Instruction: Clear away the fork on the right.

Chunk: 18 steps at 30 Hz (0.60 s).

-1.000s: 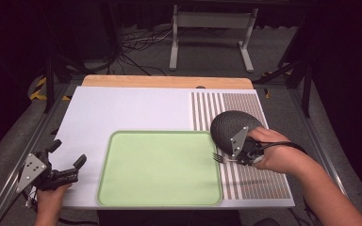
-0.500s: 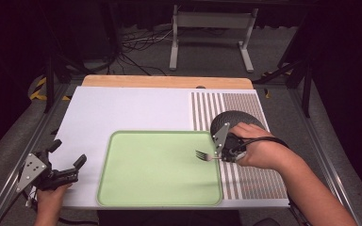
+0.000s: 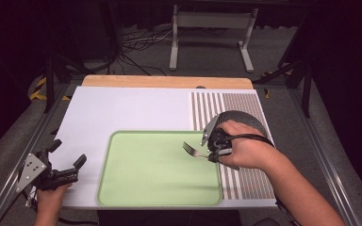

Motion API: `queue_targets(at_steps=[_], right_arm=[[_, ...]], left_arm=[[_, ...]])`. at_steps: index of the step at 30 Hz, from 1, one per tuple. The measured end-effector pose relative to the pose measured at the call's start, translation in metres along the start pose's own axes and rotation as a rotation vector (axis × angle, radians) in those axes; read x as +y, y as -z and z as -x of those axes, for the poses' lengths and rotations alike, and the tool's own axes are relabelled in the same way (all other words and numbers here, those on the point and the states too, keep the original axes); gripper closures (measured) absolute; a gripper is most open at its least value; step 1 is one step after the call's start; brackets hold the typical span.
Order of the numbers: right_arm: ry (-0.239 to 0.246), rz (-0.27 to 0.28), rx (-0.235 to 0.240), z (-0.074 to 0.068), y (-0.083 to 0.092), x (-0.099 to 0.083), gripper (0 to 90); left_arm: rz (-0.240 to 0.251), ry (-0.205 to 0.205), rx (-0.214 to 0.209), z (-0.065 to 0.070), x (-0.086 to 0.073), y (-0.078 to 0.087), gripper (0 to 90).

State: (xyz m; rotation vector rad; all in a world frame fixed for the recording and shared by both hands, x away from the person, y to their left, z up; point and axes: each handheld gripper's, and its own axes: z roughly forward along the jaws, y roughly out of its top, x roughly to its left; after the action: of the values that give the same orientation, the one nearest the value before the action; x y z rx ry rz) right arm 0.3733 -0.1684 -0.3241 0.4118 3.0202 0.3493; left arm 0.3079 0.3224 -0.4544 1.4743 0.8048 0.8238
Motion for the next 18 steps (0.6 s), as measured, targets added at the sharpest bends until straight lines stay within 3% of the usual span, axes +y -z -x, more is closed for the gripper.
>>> queue_targets(at_steps=[5,7,8,13,14,16,18], right_arm=[[-0.053,0.019,-0.014,-0.003,-0.001,0.005,84.4],[-0.099,0.027,-0.007,-0.005,-0.002,0.007,84.4],[-0.175,0.046,0.014,-0.006,-0.003,0.008,84.4],[-0.235,0.049,-0.008,-0.008,-0.005,0.012,84.4],[-0.28,0.058,-0.007,-0.008,-0.007,0.014,84.4],[-0.291,0.068,-0.011,-0.008,-0.008,0.014,84.3],[-0.357,0.064,-0.023,-0.009,-0.01,0.016,84.3]], left_arm=[[0.0,-0.001,-0.001,0.0,0.0,0.0,0.1],[0.0,-0.003,-0.002,0.0,0.0,0.0,0.2],[0.001,-0.003,-0.001,0.0,0.0,0.0,0.1],[0.001,-0.002,0.0,0.0,0.0,0.0,0.2],[-0.001,-0.003,-0.002,0.0,0.0,0.0,0.1],[0.0,-0.003,-0.002,0.0,0.0,0.0,0.2],[0.001,-0.002,-0.001,0.0,0.0,0.0,0.1]])
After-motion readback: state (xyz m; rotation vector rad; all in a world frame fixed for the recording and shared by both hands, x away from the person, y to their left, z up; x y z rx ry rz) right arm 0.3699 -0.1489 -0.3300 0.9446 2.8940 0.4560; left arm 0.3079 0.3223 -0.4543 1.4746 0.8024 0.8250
